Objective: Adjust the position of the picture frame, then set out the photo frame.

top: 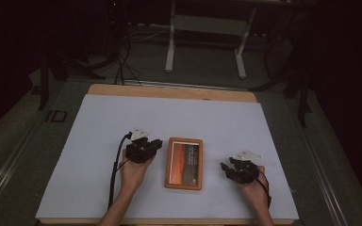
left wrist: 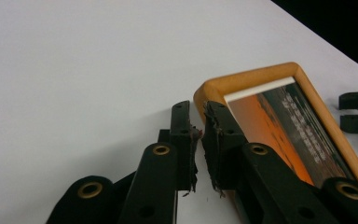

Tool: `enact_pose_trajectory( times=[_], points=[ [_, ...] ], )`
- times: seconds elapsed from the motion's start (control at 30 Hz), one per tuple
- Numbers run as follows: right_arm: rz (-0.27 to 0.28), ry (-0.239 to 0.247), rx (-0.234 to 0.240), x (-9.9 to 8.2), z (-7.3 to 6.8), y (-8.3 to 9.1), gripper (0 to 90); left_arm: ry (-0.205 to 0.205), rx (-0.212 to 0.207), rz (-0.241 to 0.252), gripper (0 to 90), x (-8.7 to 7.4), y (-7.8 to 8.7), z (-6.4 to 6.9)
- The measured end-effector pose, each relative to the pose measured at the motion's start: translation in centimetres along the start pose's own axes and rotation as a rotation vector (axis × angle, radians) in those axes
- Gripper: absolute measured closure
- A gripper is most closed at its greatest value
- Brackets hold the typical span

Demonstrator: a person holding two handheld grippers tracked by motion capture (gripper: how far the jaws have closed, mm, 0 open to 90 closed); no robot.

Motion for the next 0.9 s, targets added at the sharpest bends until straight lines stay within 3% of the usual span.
enact_pose_trajectory(
  times=[0.37, 0.57, 0.63, 0.8, 0.9],
  points=[
    [0.052, 0.006, 0.059, 1.8, -1.3, 0.7, 53.8, -0.012, -0.004, -0.015, 72.4, -2.2, 2.0, -0.3],
    [0.072, 0.048, 0.081, 3.7, -2.4, 0.8, 55.0, -0.031, -0.021, -0.014, 67.2, -3.1, 3.1, 0.4],
    [0.077, 0.067, 0.091, 4.4, -2.8, 0.8, 58.8, -0.050, -0.020, -0.026, 65.2, -3.6, 3.2, 0.7],
    [0.090, 0.085, 0.133, 6.4, -3.7, 0.4, 80.7, -0.093, -0.022, -0.067, 61.6, -4.9, 3.2, 1.5],
    [0.096, 0.103, 0.142, 7.6, -4.2, -0.3, 88.5, -0.097, -0.030, -0.075, 61.0, -5.3, 3.2, 1.9]
  ],
)
Point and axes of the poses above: each handheld gripper's, and its own axes: y roughly backward along the jaws, x roughly out of its top, z roughly to its right, the point moved 7 cm from there along -y, roughly forward along the jaws, and after that the axes turned 5 degrees about x, right-handed, at the moved point
